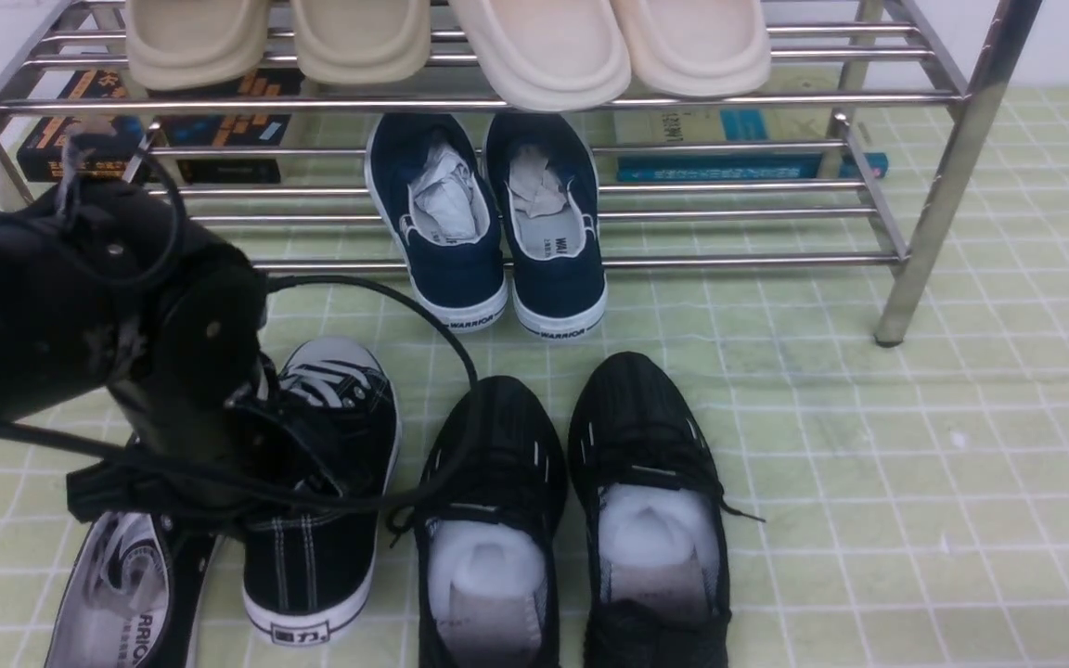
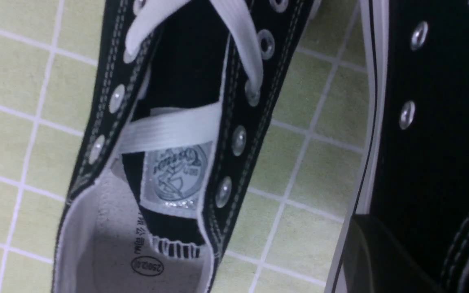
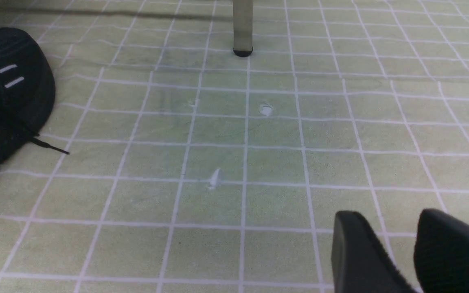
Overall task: Take the shoes off the shelf with your hand from the green coffee tablecloth.
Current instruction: 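Set the held shoe down on the floor in front of the rack with the left gripper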
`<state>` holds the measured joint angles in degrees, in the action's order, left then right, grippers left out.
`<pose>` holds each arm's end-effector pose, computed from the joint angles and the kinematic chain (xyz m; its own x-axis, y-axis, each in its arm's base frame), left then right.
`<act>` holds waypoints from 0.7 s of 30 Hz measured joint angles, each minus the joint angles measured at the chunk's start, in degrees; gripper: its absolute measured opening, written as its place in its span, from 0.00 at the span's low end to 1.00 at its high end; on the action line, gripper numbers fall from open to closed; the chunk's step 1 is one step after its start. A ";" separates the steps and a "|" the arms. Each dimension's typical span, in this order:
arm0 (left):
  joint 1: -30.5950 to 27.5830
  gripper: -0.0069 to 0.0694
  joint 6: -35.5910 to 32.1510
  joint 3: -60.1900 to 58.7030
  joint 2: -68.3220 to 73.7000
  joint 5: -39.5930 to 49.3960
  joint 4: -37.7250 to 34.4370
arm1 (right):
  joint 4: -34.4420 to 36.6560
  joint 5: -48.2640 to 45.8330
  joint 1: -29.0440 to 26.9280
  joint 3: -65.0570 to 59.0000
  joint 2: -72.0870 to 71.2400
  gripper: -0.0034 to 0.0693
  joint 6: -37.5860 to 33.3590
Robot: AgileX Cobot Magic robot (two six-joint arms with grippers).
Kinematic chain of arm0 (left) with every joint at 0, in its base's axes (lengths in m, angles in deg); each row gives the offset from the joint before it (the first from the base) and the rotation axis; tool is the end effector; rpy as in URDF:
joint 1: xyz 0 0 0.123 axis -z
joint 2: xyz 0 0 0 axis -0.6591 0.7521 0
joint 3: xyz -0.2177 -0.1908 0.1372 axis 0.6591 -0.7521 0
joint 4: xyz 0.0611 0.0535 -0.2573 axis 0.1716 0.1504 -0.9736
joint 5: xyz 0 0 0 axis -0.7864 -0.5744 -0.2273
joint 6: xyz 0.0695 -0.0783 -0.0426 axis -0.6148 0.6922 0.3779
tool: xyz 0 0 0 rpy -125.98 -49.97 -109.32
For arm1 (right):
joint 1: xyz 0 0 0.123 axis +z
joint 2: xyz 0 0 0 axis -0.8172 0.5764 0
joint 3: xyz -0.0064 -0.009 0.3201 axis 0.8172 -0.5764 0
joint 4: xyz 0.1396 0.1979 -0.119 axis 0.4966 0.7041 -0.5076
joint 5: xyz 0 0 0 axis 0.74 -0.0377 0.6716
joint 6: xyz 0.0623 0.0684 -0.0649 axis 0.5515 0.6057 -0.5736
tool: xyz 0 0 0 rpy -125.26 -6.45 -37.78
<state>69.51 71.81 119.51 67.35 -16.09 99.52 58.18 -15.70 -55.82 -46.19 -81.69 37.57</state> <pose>0.2702 -0.1201 0.2417 -0.9137 -0.2653 -0.3079 -0.2712 0.9622 -0.0241 0.0553 0.0045 0.1671 -0.3101 0.0259 -0.9503 -0.0214 0.9992 0.0342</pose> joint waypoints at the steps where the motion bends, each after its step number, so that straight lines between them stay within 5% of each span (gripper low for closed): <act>1: 0.00 0.13 0.00 0.00 0.15 -0.17 -0.21 | 0.00 0.00 0.00 0.00 0.00 0.37 0.00; 8: 0.00 0.19 -0.98 0.00 0.73 -0.48 -1.46 | 0.00 0.00 0.00 0.00 0.00 0.37 0.00; 18: 0.00 0.53 -2.65 0.05 -1.63 0.09 -3.18 | 0.00 0.00 0.00 0.00 0.00 0.37 0.00; 21: 0.00 0.57 -3.47 0.05 -5.58 0.27 -3.17 | 0.00 0.00 0.00 0.00 0.00 0.37 0.00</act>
<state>69.51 68.34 119.57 61.77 -15.82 96.35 58.18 -15.70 -55.82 -46.19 -81.69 37.57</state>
